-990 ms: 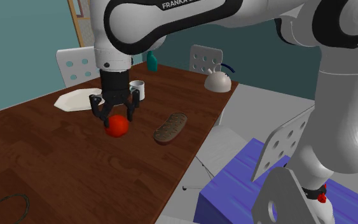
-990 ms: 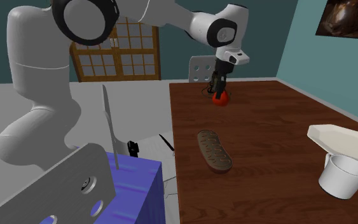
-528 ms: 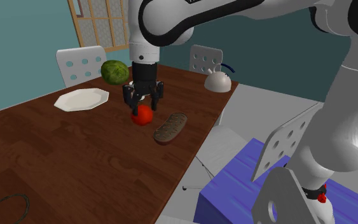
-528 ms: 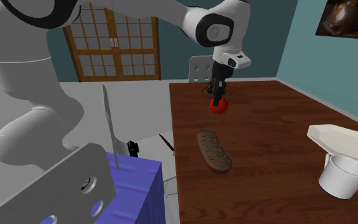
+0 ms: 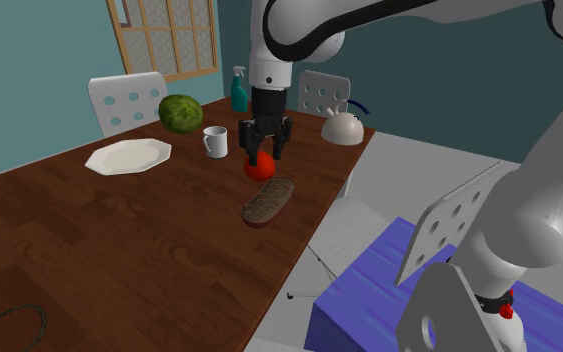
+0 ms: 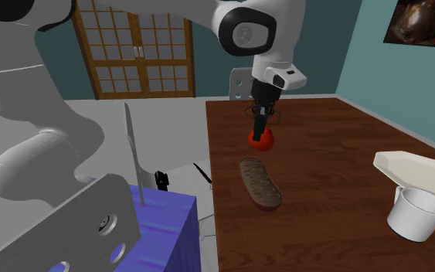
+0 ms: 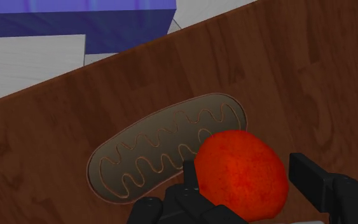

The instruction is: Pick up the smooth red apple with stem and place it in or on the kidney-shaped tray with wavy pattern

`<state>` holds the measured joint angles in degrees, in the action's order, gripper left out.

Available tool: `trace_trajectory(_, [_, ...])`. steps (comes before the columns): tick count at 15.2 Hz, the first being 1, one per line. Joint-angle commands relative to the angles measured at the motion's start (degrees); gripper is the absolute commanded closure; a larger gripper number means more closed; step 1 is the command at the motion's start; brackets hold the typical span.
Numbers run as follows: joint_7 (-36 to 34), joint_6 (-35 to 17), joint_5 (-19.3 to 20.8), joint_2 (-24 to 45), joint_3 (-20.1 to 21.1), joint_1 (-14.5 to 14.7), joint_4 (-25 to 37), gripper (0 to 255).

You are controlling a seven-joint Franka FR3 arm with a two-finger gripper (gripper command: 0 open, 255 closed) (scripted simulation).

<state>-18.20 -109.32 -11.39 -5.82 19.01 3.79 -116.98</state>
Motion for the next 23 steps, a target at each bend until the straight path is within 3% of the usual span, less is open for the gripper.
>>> trace_trajectory(1, [3.6, 0.4, -0.5, -2.6, -1.9, -1.4, -2.7, 255])
trace_trajectory(18, [6.2, -12.3, -0.6, 1.0, -2.0, -1.6, -12.2, 255])
trace_trajectory(23, [6.2, -12.3, -0.6, 1.0, -2.0, -1.5, -12.2, 255])
